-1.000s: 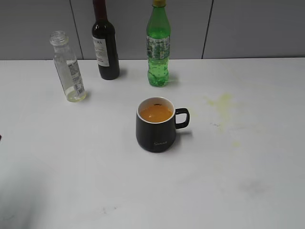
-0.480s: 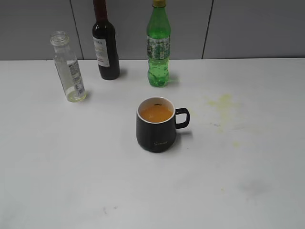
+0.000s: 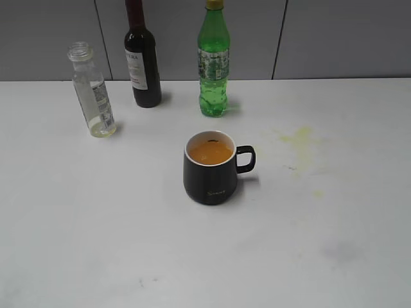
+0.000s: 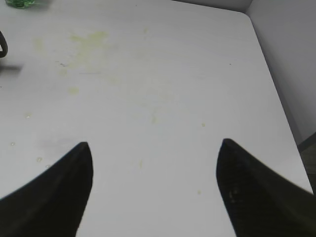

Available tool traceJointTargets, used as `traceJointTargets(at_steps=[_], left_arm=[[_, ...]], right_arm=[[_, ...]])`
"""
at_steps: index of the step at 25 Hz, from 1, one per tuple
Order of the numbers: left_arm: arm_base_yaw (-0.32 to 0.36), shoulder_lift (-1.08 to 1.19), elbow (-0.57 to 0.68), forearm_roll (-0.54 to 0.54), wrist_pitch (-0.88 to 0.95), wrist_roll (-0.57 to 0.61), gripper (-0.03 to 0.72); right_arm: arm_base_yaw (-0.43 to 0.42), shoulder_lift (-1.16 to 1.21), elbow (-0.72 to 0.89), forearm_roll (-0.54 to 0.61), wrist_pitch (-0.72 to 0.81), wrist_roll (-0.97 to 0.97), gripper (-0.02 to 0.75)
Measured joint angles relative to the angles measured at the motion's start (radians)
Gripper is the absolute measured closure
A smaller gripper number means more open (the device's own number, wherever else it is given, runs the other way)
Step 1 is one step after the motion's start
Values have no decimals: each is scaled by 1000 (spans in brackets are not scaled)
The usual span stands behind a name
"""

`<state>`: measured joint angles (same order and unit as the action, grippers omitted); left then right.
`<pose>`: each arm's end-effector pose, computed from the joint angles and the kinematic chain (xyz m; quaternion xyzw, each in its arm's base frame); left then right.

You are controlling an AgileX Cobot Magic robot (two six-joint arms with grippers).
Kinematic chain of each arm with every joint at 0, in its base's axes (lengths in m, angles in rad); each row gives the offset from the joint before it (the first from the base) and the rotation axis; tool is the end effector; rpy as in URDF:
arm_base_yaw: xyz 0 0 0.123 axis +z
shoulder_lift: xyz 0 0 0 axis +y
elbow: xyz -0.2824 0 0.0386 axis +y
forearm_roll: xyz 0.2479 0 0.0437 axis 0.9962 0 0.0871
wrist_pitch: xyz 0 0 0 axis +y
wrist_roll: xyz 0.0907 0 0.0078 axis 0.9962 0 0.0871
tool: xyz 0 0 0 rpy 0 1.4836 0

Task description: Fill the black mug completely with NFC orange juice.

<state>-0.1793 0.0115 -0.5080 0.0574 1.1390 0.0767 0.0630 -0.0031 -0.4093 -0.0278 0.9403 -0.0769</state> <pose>-0.0066 0.0060 0.2734 0.1093 0.8666 0.0037 0.4868 0.0095 -0.0015 0.2612 -0.0599 0.8424 -0.0176 0.5353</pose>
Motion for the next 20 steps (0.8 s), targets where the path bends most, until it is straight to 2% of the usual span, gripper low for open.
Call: traceJointTargets(at_steps=[7,17,20], left_arm=[[0,3,24,-38,-51,0,53],[1,2,24,-40,-54,0,197],[41,-9,24,-41,-55,0,229]], right_arm=[[0,0,0,0,0,0,146],[0,0,0,0,0,0,146],[0,0,0,0,0,0,146]])
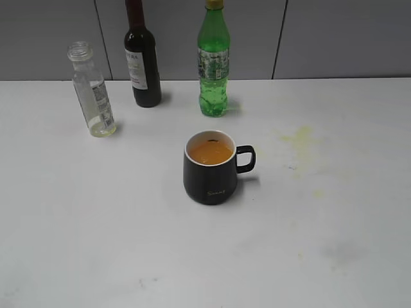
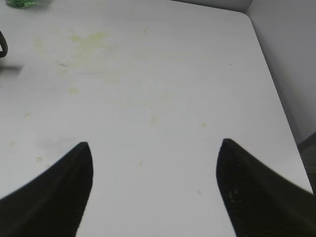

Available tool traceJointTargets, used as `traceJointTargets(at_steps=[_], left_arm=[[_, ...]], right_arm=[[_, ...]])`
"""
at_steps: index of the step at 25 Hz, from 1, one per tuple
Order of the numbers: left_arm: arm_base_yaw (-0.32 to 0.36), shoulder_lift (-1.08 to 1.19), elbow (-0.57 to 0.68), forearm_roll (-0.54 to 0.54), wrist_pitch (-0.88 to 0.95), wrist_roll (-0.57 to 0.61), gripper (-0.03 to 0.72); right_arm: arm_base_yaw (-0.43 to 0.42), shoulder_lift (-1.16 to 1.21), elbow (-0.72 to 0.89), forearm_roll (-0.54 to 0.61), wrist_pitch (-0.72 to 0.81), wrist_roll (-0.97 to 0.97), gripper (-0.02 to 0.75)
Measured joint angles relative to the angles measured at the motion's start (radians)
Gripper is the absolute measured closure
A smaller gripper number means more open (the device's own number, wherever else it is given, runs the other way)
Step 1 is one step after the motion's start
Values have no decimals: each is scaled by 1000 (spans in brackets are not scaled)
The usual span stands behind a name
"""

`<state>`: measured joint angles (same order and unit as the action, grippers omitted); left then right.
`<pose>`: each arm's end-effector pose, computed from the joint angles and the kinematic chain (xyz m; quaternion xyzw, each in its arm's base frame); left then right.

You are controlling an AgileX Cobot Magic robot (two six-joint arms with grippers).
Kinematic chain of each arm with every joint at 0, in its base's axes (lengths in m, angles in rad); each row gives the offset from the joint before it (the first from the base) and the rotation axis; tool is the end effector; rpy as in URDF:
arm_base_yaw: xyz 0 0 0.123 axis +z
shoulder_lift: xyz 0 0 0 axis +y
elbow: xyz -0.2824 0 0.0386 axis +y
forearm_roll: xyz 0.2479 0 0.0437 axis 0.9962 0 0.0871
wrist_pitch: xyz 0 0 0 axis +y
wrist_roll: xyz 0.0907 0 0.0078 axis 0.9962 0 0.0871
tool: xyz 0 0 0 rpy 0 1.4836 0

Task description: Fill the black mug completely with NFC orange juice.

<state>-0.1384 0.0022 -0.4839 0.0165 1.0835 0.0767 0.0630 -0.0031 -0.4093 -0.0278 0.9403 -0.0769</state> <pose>-0.0035 0.0018 0.2709 0.0924 0.8588 -0.0073 0.5039 0.0095 -0.0015 0.2612 -0.0599 0.8424 -0.0176 0.5353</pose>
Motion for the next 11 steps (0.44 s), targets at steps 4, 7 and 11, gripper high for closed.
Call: traceJointTargets(at_steps=[4,7,11], left_arm=[[82,-7,0,0,0,0,249],[124,-8,0,0,-1,0,254],[134,-8,0,0,-1,0,274]], right_arm=[[0,0,0,0,0,0,146],[0,0,0,0,0,0,146],[0,0,0,0,0,0,146]])
